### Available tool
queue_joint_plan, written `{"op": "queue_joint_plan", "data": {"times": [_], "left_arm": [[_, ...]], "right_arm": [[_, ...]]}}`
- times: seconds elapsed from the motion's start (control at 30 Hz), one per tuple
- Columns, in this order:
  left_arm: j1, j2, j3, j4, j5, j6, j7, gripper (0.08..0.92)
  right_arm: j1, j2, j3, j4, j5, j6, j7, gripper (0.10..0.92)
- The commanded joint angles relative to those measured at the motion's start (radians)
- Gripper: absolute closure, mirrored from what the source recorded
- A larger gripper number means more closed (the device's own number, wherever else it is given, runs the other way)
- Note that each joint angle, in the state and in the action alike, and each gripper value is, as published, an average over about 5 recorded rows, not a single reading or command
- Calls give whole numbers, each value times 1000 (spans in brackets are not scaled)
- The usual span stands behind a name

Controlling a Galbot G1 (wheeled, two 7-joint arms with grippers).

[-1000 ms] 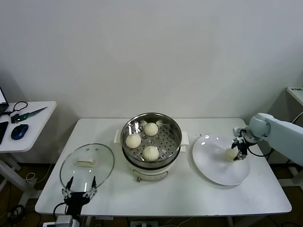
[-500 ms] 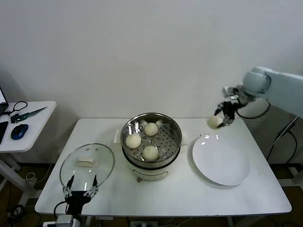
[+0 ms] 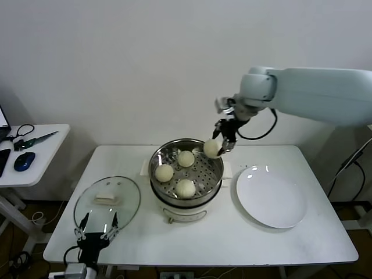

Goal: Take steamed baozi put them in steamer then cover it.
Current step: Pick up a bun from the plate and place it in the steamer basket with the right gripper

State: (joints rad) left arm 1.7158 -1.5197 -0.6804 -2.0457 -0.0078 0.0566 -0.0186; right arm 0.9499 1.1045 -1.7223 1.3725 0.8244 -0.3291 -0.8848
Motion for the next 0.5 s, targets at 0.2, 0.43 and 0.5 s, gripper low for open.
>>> {"op": "queue_joint_plan", "data": {"times": [0.2,0.43,0.5], "left_arm": [[0,4,-4,1,-2,-1,1,177],[-7,4,-3,7,-2,2,2,177],[-9,4,-3,10,-2,2,2,177]], "right_arm": [[-191,138,-11,-62,-56,-68,97,372],[-226,124,-7,-69,-95,-72,103,372],[-230,123,-6,-71,-102,-72,102,372]]}}
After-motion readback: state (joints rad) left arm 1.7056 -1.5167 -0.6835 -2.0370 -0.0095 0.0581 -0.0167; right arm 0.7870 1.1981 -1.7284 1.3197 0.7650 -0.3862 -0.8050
